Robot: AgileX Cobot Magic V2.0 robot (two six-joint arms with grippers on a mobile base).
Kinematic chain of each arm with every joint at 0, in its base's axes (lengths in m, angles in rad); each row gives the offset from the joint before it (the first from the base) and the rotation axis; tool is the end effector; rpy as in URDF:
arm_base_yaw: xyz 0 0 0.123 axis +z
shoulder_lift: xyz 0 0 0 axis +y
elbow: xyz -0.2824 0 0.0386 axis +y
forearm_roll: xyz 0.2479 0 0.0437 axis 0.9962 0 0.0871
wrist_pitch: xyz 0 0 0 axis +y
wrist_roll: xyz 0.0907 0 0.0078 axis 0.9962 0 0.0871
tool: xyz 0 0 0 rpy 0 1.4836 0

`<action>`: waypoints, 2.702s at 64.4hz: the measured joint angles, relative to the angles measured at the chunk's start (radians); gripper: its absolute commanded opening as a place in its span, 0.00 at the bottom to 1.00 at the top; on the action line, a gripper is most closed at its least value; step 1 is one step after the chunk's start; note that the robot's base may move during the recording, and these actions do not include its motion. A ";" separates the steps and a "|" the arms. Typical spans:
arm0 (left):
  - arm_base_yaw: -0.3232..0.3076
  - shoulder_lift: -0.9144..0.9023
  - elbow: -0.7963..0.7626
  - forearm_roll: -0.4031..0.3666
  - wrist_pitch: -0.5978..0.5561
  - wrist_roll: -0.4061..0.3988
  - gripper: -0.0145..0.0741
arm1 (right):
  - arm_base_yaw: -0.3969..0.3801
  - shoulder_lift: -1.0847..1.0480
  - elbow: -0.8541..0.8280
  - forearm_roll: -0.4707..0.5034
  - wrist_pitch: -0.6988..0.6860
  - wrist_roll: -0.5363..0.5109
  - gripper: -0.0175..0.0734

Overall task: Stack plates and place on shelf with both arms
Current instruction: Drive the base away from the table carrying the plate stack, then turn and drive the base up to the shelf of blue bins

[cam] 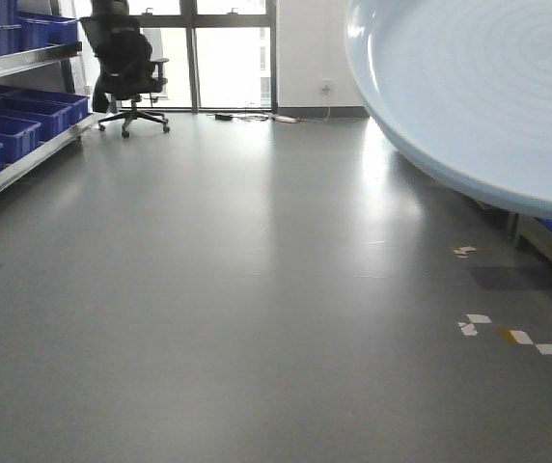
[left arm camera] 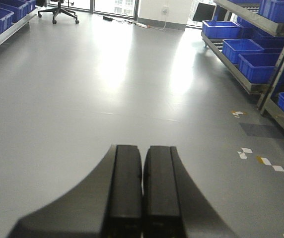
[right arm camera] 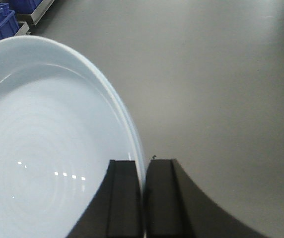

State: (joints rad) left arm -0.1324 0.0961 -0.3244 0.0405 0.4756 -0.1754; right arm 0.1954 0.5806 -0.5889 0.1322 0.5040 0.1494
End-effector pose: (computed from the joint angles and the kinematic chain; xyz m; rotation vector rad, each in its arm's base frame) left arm 0.0439 -0.0041 0.2726 -0.0198 1.7339 -0.1842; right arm 0.1127 0.0282 0.3200 0.0278 1.9925 0.3618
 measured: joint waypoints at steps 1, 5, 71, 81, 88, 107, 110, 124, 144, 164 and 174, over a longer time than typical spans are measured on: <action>0.000 0.000 0.000 0.000 0.000 0.000 0.26 | 0.000 0.000 0.000 0.000 0.000 0.000 0.22; 0.000 0.000 0.000 0.000 0.000 0.000 0.26 | 0.000 0.000 0.000 0.000 0.000 0.000 0.22; 0.000 0.000 0.000 0.000 0.000 0.000 0.26 | 0.000 0.000 0.000 0.000 0.000 0.000 0.22; 0.000 0.000 0.000 0.000 0.000 0.000 0.26 | 0.000 0.000 0.000 0.000 0.000 0.000 0.22; 0.000 0.000 0.000 0.000 0.000 0.000 0.26 | 0.000 0.000 0.000 0.000 0.000 0.000 0.22; 0.000 0.000 0.000 0.000 0.000 0.000 0.26 | 0.000 0.000 0.000 0.000 0.000 0.000 0.22; 0.000 0.000 0.000 0.000 0.000 0.000 0.26 | 0.000 0.000 0.000 0.000 0.000 0.000 0.22; 0.000 0.000 0.000 0.000 0.000 0.000 0.26 | 0.000 0.000 0.000 0.000 0.000 0.000 0.22; 0.000 0.000 0.000 0.000 0.000 0.000 0.26 | 0.000 0.000 0.000 0.000 0.000 0.000 0.22; 0.000 0.000 0.000 0.000 0.000 0.000 0.26 | 0.000 0.000 0.000 0.000 0.000 0.000 0.22; 0.000 0.000 0.000 0.000 0.000 0.000 0.26 | 0.000 0.000 0.000 0.000 0.000 0.000 0.22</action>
State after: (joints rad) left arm -0.1324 0.0961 -0.3244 0.0405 0.4756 -0.1754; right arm 0.1954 0.5806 -0.5889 0.1322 0.5040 0.1494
